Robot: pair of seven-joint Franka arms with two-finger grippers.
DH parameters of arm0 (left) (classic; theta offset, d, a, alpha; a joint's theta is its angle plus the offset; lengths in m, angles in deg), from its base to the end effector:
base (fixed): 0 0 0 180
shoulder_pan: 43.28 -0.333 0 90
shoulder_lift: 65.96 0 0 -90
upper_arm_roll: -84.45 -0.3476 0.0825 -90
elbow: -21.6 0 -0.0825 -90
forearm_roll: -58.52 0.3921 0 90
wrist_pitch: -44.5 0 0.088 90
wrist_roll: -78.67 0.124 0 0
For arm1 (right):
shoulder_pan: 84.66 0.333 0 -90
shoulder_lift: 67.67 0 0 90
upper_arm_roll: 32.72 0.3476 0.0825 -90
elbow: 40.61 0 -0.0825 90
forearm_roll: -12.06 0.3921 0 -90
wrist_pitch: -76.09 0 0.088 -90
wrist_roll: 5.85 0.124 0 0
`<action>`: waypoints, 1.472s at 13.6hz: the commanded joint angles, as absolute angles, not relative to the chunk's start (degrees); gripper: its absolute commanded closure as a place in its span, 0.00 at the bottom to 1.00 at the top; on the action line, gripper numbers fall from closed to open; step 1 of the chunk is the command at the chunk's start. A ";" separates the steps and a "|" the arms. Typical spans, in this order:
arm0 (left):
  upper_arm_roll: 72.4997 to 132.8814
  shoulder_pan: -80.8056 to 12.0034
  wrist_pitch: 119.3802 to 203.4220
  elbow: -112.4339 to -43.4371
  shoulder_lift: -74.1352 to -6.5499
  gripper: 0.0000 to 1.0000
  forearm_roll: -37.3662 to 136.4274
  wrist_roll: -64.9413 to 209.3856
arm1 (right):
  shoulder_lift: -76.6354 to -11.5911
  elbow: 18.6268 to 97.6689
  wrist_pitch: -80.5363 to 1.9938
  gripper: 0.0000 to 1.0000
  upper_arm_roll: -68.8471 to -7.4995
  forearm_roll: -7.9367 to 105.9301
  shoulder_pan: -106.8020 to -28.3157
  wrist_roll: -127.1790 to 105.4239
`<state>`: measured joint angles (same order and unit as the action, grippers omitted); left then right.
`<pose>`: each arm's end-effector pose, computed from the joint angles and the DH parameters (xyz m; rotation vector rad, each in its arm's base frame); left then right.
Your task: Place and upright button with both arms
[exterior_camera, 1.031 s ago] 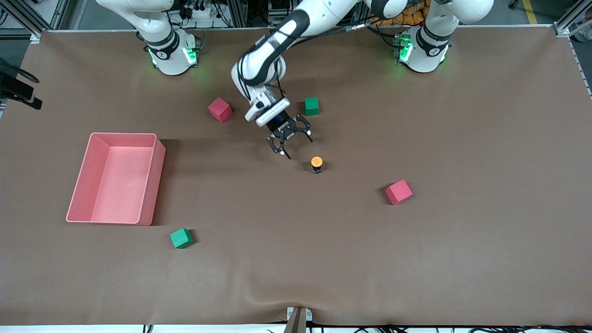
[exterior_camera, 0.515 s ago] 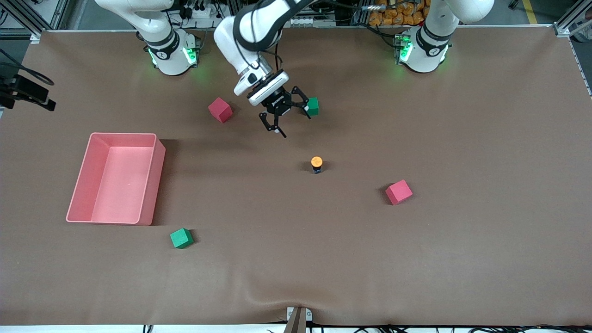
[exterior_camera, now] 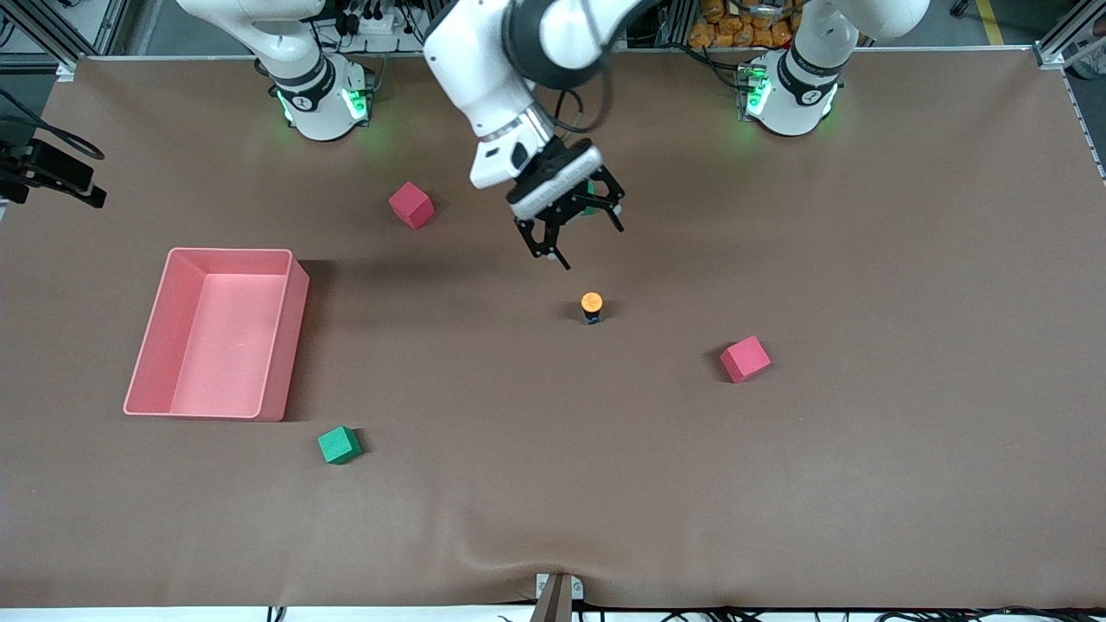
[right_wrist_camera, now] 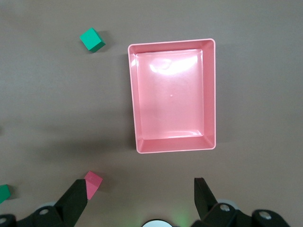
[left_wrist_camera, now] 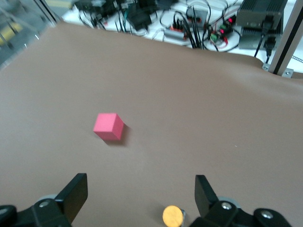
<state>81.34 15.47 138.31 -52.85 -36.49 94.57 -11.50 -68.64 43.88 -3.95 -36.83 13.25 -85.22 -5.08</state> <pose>0.4531 -0.5550 0.4674 -2.5961 -0.6590 -0.7948 0.5356 -0.0413 0.6791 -3.1131 0.1432 0.0935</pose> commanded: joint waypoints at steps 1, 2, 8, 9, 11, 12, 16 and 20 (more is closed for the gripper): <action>81.90 9.74 141.88 -55.13 -41.17 0.00 89.04 -5.30 | -69.07 43.50 -3.37 0.00 -35.89 12.85 -86.94 -4.53; 81.90 7.81 141.97 -55.04 -42.14 0.00 87.02 -0.83 | -69.16 43.41 -3.19 0.00 -35.80 12.85 -87.20 -4.53; 82.78 -8.35 144.17 -55.04 -49.34 0.00 71.91 20.89 | -69.68 43.41 -3.10 0.00 -35.36 12.85 -87.03 -4.62; 85.05 -13.26 144.17 -55.04 -50.31 0.00 68.92 24.50 | -70.03 43.50 -3.19 0.00 -35.53 12.85 -87.03 -4.62; 90.14 -22.66 144.26 -55.04 -51.28 0.00 66.79 30.48 | -70.30 43.41 -3.28 0.00 -35.62 12.51 -86.86 -4.62; 91.30 -25.58 144.26 -55.04 -51.63 0.00 65.74 33.29 | -70.30 43.41 -3.19 0.00 -35.71 12.59 -87.20 -4.79; 92.09 -33.67 143.91 -55.04 -54.18 0.00 57.14 42.26 | -70.92 43.67 -3.80 0.00 -35.36 12.41 -86.42 -4.88; 92.54 -40.27 139.61 -55.30 -56.90 0.00 55.10 53.86 | -71.00 43.85 -3.63 0.00 -35.36 12.24 -85.27 -4.79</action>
